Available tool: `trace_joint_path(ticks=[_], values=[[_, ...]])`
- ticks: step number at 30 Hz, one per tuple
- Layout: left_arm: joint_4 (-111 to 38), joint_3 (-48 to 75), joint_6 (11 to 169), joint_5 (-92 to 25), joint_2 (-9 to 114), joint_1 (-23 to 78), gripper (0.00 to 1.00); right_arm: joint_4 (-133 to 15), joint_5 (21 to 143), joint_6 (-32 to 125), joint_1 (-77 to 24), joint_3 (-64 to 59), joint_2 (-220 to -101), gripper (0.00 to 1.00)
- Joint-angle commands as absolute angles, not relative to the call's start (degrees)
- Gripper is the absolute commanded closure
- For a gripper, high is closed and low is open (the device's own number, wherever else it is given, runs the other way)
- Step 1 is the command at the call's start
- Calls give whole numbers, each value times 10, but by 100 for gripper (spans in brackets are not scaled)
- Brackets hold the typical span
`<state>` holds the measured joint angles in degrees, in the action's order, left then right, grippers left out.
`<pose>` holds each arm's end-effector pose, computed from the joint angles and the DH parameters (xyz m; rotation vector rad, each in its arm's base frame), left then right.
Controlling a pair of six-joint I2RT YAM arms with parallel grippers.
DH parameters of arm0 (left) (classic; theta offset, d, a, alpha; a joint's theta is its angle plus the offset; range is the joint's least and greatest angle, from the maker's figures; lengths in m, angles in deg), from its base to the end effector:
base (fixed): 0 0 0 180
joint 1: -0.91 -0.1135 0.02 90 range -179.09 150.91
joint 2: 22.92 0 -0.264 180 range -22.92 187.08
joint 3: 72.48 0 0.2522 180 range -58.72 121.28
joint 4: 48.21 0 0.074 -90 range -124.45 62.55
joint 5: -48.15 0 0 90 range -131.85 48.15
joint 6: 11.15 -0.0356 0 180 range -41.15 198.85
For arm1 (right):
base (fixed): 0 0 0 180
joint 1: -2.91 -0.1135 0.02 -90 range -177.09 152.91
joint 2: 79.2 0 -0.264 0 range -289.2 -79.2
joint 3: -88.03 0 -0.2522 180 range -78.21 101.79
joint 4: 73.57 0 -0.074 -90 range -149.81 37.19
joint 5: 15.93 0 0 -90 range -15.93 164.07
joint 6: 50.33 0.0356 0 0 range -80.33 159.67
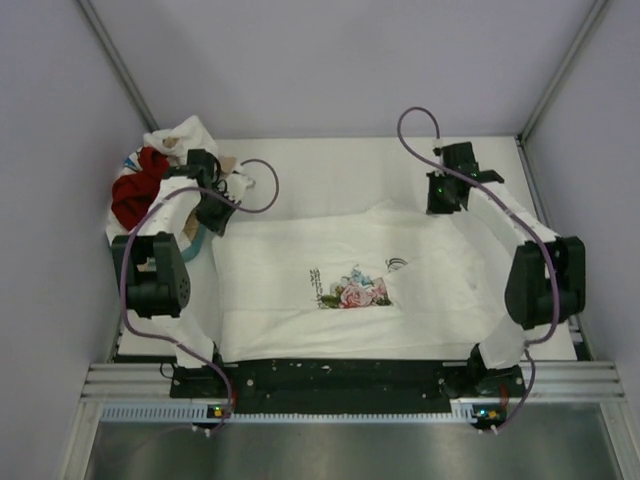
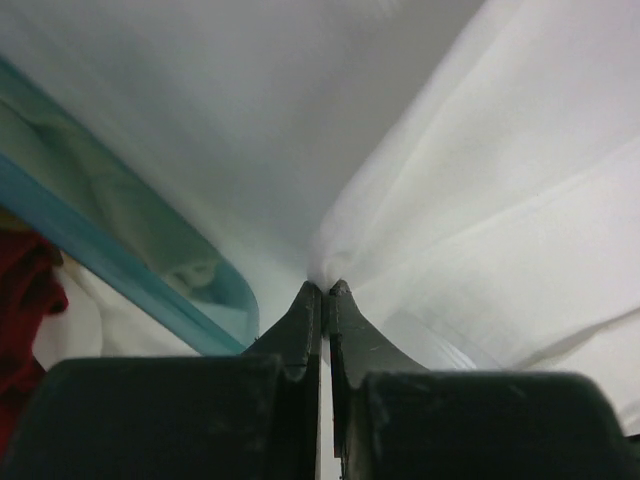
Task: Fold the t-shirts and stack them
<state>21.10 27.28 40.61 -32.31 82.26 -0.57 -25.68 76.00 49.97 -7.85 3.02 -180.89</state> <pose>0.3690 0.0036 0.2392 0.9236 2.6791 -0.0933 0.3804 0.0735 0.2533 -0.0238 2.5333 0.1898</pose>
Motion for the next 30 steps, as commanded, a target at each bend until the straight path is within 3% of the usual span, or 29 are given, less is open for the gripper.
trace_joint_path(ticks=[1, 6, 13, 18, 30], values=[[185, 183, 383, -354, 728, -8, 100, -273, 688, 528, -84, -121, -1642, 100], [223, 139, 371, -309, 661, -3, 100, -248, 618, 554, -82, -236, -1474, 100], [254, 76, 360, -259, 602, 25, 100, -235, 633, 631, -42, -341, -1322, 100], [250, 17, 351, -251, 565, 54, 100, -252, 676, 659, 55, -376, -1264, 100], [215, -72, 332, -283, 539, 63, 100, -258, 762, 764, 57, -451, -1241, 100]])
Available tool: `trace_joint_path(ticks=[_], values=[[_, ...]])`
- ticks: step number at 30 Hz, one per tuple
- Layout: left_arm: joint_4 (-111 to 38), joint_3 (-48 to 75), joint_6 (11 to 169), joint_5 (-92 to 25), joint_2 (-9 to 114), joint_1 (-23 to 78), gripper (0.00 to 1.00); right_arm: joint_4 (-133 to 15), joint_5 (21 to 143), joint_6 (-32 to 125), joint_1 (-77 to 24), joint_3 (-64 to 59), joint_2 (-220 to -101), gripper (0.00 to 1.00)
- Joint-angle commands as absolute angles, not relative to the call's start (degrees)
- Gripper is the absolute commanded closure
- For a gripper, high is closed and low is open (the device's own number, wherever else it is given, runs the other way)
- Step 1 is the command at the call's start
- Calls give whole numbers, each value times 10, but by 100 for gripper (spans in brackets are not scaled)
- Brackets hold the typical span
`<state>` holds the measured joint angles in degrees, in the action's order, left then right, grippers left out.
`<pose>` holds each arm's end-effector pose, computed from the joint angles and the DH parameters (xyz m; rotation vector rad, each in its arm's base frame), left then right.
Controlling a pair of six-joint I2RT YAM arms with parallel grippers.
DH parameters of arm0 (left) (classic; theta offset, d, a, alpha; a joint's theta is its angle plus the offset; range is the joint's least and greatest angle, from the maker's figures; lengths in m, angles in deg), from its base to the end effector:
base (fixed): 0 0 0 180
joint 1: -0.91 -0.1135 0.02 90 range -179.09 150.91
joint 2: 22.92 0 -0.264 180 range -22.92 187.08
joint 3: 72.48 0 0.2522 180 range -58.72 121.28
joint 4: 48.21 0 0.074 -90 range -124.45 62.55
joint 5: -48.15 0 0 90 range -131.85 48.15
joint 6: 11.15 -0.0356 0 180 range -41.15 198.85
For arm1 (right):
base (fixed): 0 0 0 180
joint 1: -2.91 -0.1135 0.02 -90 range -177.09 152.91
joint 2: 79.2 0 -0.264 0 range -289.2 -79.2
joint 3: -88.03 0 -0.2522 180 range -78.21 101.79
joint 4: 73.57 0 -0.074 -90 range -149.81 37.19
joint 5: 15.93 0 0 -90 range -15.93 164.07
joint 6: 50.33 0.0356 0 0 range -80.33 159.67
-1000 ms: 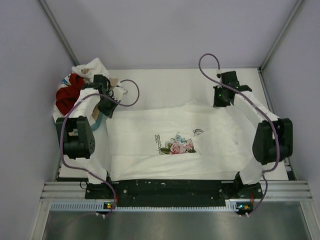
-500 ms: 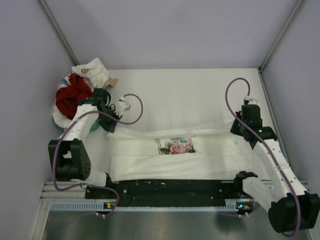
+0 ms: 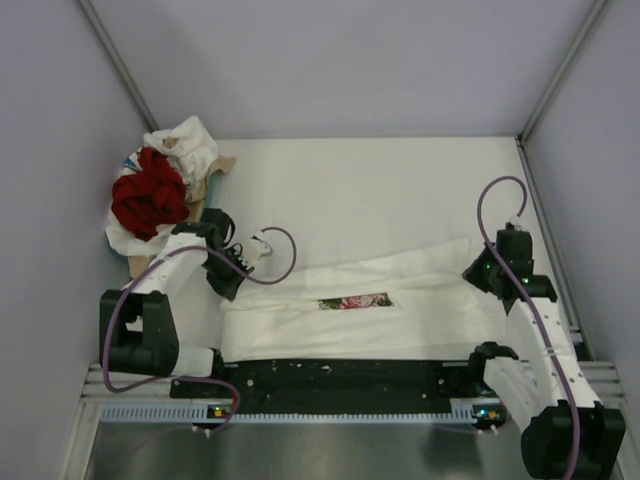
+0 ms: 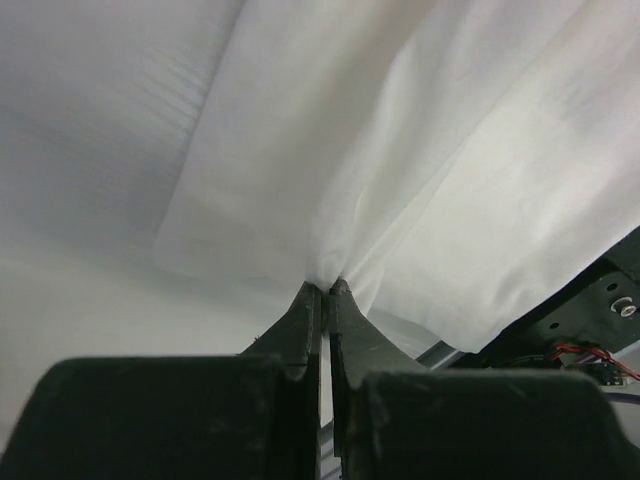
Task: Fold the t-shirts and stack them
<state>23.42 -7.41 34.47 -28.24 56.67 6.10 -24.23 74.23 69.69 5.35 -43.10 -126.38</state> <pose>0.2221 -0.0286 0.2016 1.2618 2.7041 -0.3018 0.1663 -0.0070 0.2336 0.6737 2.3189 0.2262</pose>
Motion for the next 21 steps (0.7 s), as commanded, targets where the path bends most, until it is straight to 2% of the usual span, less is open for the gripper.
trace_joint_path(ticks=[1, 4, 7, 9, 13, 17, 21], values=[[204, -68, 338, -291, 535, 63, 100, -272, 752, 768, 57, -459, -1234, 100], [145, -36, 369, -330, 528, 63, 100, -347, 729, 764, 59, -453, -1249, 100], [99, 22, 383, -351, 547, 63, 100, -440, 738, 749, 59, -417, -1316, 100], [78, 68, 389, -381, 570, 63, 100, -433, 738, 718, 62, -351, -1386, 100], [69, 114, 390, -412, 586, 63, 100, -328, 754, 659, 63, -209, -1477, 100], [65, 66, 376, -388, 561, 63, 100, -345, 783, 694, 63, -284, -1454, 100], [85, -4, 351, -368, 526, 63, 100, -336, 778, 728, 63, -379, -1371, 100]])
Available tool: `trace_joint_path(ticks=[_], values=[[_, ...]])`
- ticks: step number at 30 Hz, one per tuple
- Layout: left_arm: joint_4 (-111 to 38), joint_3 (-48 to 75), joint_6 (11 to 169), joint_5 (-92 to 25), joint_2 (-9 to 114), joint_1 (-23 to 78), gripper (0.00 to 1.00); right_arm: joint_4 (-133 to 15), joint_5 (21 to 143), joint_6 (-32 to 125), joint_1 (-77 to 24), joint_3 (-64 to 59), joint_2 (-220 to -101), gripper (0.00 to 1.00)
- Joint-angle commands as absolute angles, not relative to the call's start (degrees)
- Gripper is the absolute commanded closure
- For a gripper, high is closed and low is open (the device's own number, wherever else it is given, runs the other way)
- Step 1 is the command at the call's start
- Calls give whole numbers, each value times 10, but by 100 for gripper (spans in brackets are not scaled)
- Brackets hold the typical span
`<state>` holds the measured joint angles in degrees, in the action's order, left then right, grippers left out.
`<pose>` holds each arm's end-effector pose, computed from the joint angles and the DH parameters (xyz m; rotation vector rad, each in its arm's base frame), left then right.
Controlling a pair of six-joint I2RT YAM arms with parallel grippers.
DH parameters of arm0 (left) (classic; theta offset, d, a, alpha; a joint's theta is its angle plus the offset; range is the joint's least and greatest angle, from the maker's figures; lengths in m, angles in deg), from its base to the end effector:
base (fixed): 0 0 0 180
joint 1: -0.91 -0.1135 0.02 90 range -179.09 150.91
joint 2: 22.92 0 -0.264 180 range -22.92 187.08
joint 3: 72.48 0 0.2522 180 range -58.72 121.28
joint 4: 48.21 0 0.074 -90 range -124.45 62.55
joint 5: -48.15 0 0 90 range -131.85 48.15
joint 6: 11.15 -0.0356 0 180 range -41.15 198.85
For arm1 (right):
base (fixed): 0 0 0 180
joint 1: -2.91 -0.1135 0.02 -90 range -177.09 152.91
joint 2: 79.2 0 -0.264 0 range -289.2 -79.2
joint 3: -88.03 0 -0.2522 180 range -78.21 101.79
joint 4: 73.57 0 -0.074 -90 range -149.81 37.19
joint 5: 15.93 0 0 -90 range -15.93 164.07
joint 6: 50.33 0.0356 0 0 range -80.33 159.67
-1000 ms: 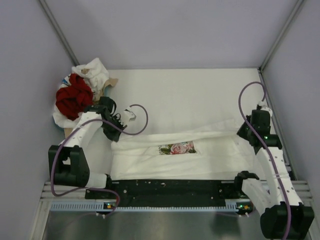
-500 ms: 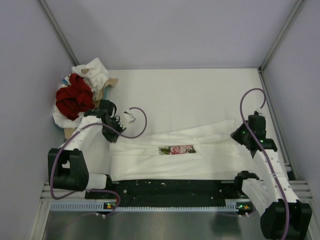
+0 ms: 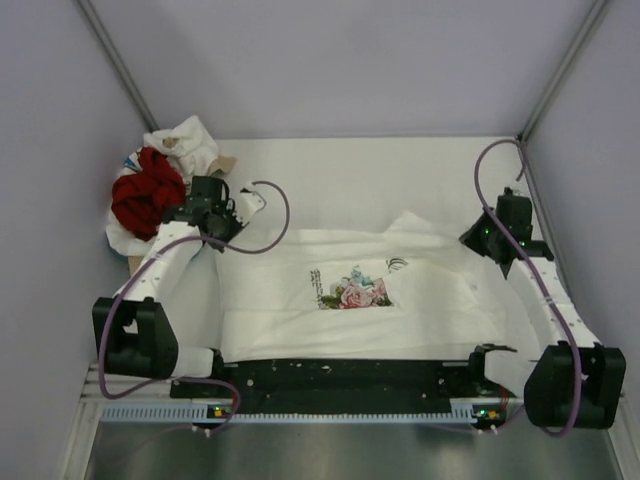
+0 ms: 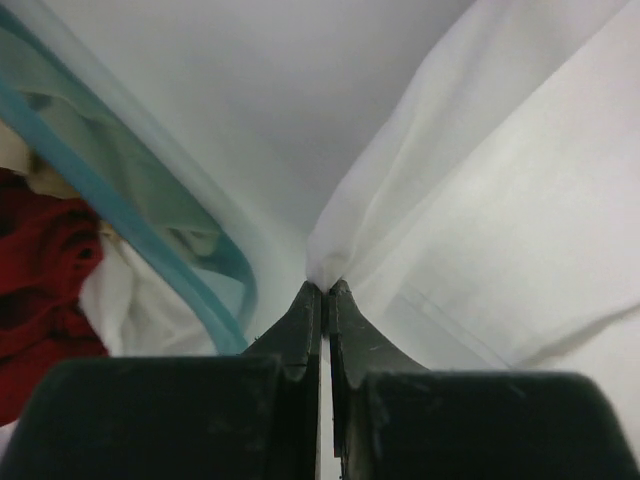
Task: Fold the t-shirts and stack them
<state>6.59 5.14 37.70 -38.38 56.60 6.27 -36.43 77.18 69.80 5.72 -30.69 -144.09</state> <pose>0.2827 -0.0287 0.2732 1.0344 2.3481 0.1618 0.2425 -0.0100 0.2652 0.6246 2.2137 0.3096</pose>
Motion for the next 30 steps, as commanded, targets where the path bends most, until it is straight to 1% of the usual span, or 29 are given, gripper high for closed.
trace_joint_path(ticks=[1, 5, 7, 10, 14, 16, 19, 22, 23, 24, 25, 28, 29, 30], values=[[94, -18, 346, -359, 518, 63, 100, -331, 779, 736, 63, -400, -1333, 100], [142, -52, 323, -318, 496, 64, 100, -298, 757, 770, 63, -473, -1231, 100], [159, -68, 312, -293, 496, 64, 100, -291, 751, 787, 63, -509, -1201, 100], [180, -89, 293, -271, 505, 69, 100, -289, 752, 810, 63, -526, -1195, 100], [187, -106, 279, -278, 514, 71, 100, -273, 743, 821, 63, -522, -1214, 100], [196, -112, 266, -285, 512, 71, 93, -262, 722, 830, 63, -521, -1212, 100], [238, -106, 231, -286, 503, 70, 73, -247, 701, 853, 63, -528, -1194, 100], [317, -85, 176, -275, 496, 69, 50, -239, 687, 874, 63, -535, -1174, 100], [353, -73, 157, -267, 498, 69, 46, -232, 682, 881, 63, -536, -1168, 100], [380, -59, 145, -262, 503, 70, 42, -224, 674, 887, 63, -535, -1167, 98], [412, -48, 133, -258, 507, 70, 39, -211, 663, 896, 63, -529, -1166, 94], [430, -11, 136, -247, 520, 70, 39, -168, 618, 901, 63, -492, -1157, 73], [410, 0, 152, -238, 523, 71, 39, -164, 605, 894, 63, -480, -1149, 63], [379, 6, 176, -225, 527, 73, 43, -166, 595, 883, 62, -465, -1143, 56]])
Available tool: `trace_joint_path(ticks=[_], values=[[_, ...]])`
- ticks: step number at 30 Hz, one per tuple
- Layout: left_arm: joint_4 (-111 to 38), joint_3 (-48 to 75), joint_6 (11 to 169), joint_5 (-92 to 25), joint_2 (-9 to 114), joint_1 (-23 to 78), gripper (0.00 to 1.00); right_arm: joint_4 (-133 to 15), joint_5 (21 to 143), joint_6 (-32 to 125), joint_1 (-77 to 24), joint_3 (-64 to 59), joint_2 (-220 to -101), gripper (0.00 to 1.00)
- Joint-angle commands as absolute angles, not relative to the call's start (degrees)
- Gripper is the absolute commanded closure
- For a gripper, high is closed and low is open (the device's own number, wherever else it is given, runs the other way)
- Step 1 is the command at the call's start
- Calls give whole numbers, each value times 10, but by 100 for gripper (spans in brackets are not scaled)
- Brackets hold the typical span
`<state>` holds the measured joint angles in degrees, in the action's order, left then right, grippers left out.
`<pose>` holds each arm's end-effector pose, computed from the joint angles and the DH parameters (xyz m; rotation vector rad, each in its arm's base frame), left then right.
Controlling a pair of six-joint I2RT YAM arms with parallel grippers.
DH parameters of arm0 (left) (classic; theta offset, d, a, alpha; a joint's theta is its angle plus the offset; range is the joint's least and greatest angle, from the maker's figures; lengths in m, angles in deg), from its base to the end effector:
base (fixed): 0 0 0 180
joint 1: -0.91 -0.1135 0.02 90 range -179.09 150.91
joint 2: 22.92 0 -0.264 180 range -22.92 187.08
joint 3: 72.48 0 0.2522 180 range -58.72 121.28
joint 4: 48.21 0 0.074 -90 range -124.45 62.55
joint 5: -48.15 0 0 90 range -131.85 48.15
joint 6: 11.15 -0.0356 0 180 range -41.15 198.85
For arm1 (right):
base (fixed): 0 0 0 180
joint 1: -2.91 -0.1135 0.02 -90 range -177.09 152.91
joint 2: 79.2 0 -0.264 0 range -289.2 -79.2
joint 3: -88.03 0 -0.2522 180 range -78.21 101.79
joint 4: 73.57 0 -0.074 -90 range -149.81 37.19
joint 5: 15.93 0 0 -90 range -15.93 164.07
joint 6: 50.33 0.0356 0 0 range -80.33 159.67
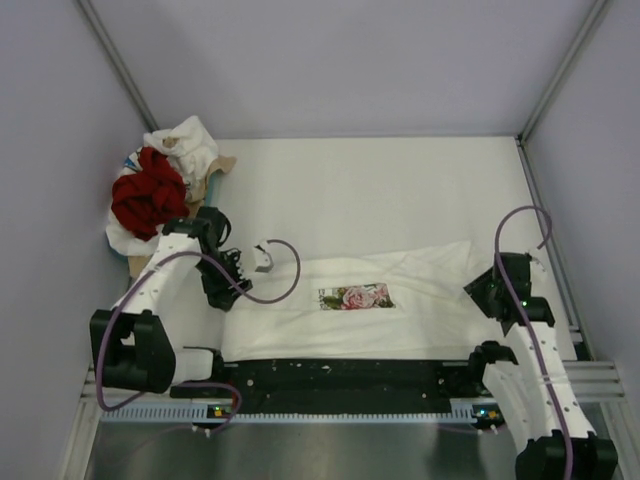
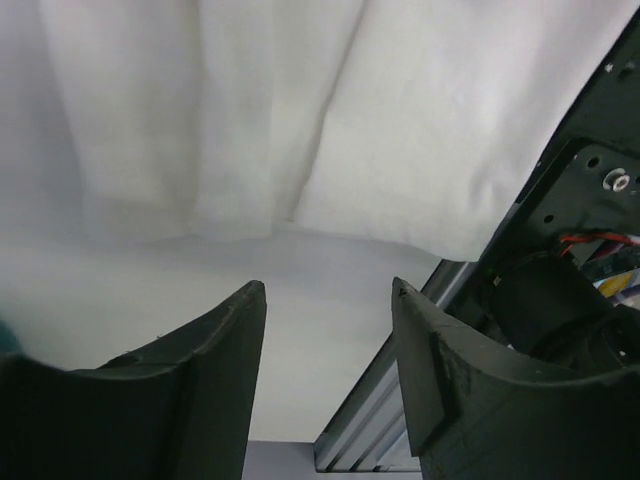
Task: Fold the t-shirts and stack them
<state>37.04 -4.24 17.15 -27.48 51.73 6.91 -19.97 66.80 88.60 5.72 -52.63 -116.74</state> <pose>0.1956 -0.0294 0.2315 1.6826 2.5187 -0.3581 0.1300 -0.0109 0.1964 1.1284 2.2022 0.1909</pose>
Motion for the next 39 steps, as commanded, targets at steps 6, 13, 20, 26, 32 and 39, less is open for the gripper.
trace_joint_path(ticks=[6, 13, 20, 26, 32, 39], values=[[192, 23, 366, -237, 622, 122, 78, -249, 665, 798, 42, -402, -1154, 52], [128, 22, 404, -281, 712, 173, 82, -362, 782, 732, -110, -398, -1330, 95], [176, -55, 349, -247, 667, 202, 82, -306, 752, 742, -124, -421, -1414, 100], [199, -115, 316, -282, 622, 203, 79, -282, 662, 802, -118, -493, -1338, 100], [193, -111, 334, -318, 615, 202, 74, -267, 641, 822, -106, -484, -1296, 100], [199, -40, 361, -299, 566, 200, 61, -398, 759, 671, -193, -372, -1348, 95]])
